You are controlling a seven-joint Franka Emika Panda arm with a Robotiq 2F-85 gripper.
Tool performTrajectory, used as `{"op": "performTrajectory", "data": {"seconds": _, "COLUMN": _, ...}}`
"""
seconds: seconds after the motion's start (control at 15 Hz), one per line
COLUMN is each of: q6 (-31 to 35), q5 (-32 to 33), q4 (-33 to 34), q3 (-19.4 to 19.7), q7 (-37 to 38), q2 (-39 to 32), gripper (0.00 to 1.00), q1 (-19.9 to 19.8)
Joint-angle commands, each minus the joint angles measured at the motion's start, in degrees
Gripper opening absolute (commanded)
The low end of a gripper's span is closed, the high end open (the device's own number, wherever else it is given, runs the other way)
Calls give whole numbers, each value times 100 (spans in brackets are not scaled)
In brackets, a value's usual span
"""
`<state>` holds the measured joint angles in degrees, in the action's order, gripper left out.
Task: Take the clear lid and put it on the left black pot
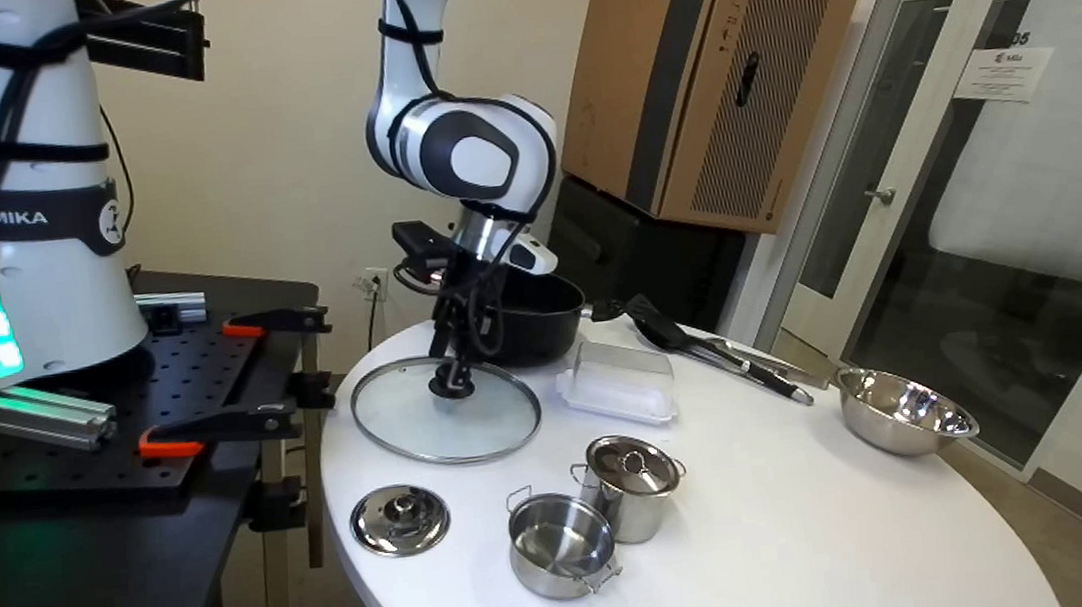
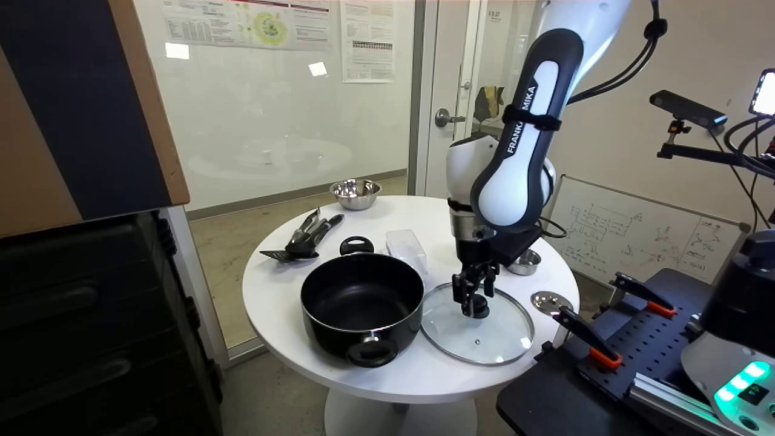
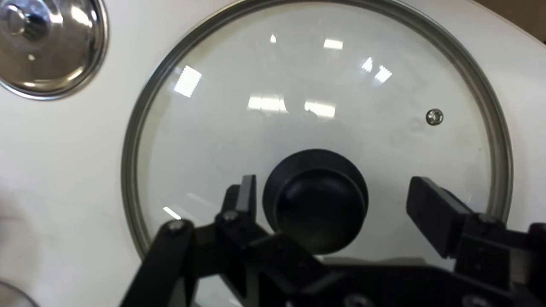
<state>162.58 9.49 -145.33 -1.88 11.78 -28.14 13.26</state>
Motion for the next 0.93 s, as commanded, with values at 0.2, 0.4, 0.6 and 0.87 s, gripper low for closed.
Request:
{"op": "performTrajectory", "data": {"seconds": 0.2, "q6": 157, "q5": -68, "q4": 70, "q3": 148, "q7": -56, "q2": -114, "gripper": 36, "q1": 121}}
{"op": "performTrajectory", "data": {"seconds": 0.4, "q6": 151, "q5": -75, "q4": 85, "q3": 165, "q7": -64, "q2": -107, "gripper": 25, "q1": 103}}
{"op": "performTrajectory", "data": {"seconds": 0.6, "q6": 170, "q5": -43, "q4": 55, "q3": 185, "q7": -66, "q2": -74, "gripper": 25, "q1": 132}}
{"op": "performTrajectory", "data": {"seconds": 0.87, "q6": 235, "q5": -56, "q4": -125, "q3": 93, "q7": -167, "q2": 220, "gripper": 25, "q1": 85}}
